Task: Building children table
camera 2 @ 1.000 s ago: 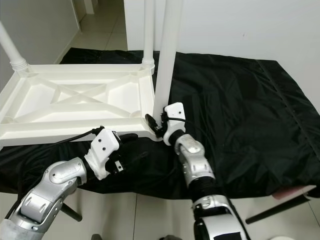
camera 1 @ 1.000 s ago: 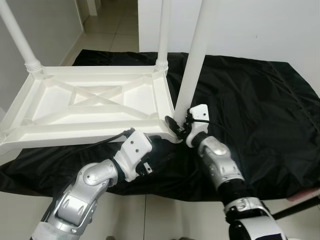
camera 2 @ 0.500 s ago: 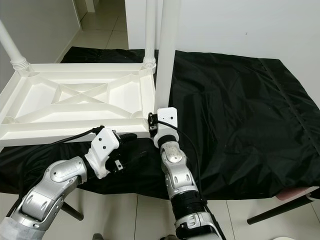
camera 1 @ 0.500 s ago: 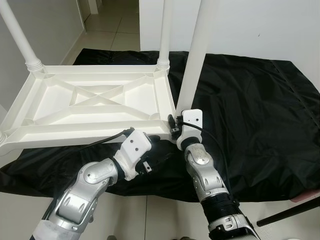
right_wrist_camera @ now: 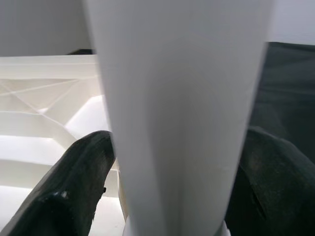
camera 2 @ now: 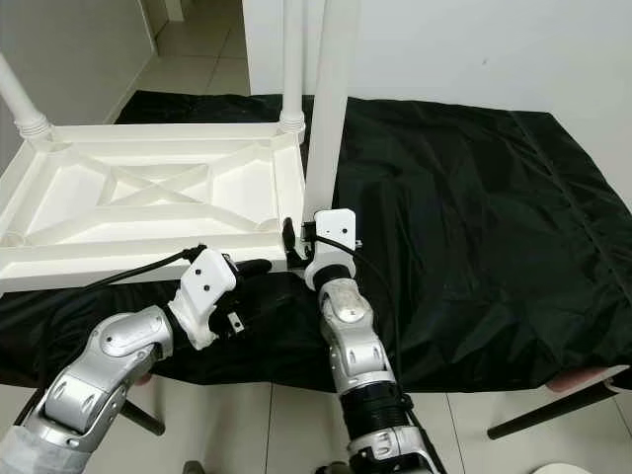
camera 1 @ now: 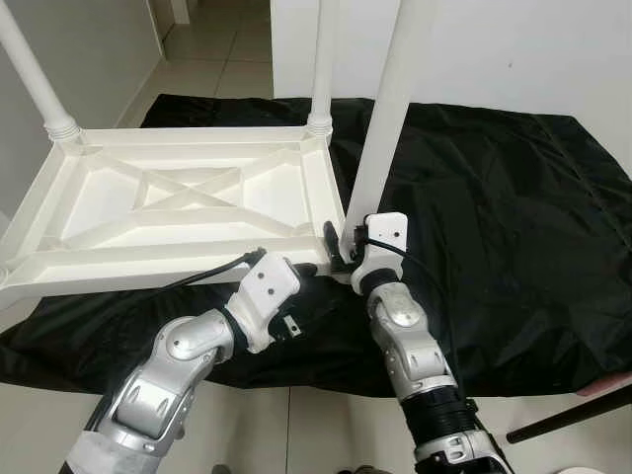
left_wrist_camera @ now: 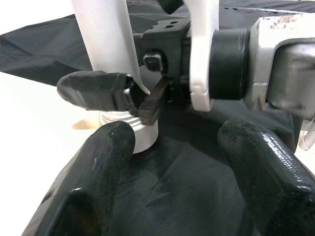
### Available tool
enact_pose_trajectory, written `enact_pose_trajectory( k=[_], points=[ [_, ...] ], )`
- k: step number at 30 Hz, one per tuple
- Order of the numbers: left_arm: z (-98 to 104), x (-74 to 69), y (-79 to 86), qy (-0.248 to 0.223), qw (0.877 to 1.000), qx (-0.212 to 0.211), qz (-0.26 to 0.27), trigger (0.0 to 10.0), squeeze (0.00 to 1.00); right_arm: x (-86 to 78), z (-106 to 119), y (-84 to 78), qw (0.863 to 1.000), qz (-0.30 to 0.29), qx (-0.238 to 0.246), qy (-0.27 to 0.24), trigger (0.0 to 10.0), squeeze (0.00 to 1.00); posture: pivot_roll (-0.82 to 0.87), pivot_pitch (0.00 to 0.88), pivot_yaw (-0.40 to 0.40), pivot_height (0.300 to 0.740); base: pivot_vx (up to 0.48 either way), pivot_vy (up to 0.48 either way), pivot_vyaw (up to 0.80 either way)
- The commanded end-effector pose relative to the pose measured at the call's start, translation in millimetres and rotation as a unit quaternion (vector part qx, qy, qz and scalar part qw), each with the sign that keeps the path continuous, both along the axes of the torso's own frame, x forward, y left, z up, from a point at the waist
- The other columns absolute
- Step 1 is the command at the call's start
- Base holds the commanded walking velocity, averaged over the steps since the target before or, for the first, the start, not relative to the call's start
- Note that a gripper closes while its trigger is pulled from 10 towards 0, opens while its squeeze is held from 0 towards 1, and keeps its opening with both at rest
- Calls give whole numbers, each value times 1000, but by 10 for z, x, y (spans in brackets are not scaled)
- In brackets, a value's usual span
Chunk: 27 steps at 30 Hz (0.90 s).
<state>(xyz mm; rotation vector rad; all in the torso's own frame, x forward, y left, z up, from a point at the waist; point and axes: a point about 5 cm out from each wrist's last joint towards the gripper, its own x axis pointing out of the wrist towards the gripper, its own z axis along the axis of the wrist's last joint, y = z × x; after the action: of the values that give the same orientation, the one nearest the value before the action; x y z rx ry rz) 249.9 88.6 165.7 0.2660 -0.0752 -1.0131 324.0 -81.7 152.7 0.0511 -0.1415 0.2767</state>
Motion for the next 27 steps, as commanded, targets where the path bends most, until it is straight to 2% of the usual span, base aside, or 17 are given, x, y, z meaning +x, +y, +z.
enact_pose_trajectory(
  k=[1,2,3,6,7,11,13,17,21,22,23,24,25,26,27],
  points=[
    [-8,20,22,-1,1000,1,16,10000,0,11,-10,-17,1000,15,6,4,10000,349,-14,91,-11,740,0,0,0],
    [-6,23,23,-2,1000,1,16,10000,0,26,-12,-70,999,47,3,3,10000,0,-13,91,-12,740,0,0,0],
    [-6,23,23,-2,1000,1,16,10000,0,26,-12,-70,999,47,3,3,10000,0,-13,91,-12,740,0,0,0],
    [-1,26,27,-3,1000,0,18,10000,0,47,-10,-183,992,123,-18,-6,10000,0,-12,90,-11,740,0,0,0],
    [-1,26,27,-3,1000,0,18,10000,0,47,-10,-183,992,123,-18,-6,10000,0,-12,90,-11,740,0,0,0],
    [0,35,33,-3,1000,1,18,10000,0,60,-3,-242,974,217,-67,-10,10000,0,-12,87,-7,740,0,0,0],
    [0,35,33,-3,1000,1,18,10000,0,60,-3,-242,974,217,-67,-10,10000,0,-12,87,-7,740,0,0,0],
    [18,56,30,-7,1000,3,16,10000,0,188,18,-317,953,279,-114,0,10000,0,-4,79,-5,740,0,0,0],
    [31,67,37,-9,1000,3,18,10000,0,303,44,-346,949,286,-136,11,10000,0,3,74,-6,740,0,0,0],
    [32,67,39,-10,1000,3,18,10000,0,326,44,-354,948,285,-142,14,9255,0,3,74,-6,740,0,0,0],
    [32,67,39,-10,1000,3,18,10000,0,326,44,-354,948,285,-142,14,9255,0,3,74,-6,740,0,0,0],
    [33,63,38,-10,1000,3,18,10000,0,343,39,-361,946,287,-148,17,8275,0,5,73,-7,740,0,0,0],
    [34,60,39,-11,1000,3,19,10000,0,358,33,-368,945,289,-152,21,4588,0,8,71,-9,740,0,0,0],
    [34,60,39,-11,1000,3,19,10000,0,358,33,-368,945,289,-152,21,4588,0,8,71,-9,740,0,0,0],
    [34,57,40,-11,1000,3,19,10000,0,365,28,-375,943,294,-154,23,2824,0,9,70,-11,740,0,0,0]
  ],
)
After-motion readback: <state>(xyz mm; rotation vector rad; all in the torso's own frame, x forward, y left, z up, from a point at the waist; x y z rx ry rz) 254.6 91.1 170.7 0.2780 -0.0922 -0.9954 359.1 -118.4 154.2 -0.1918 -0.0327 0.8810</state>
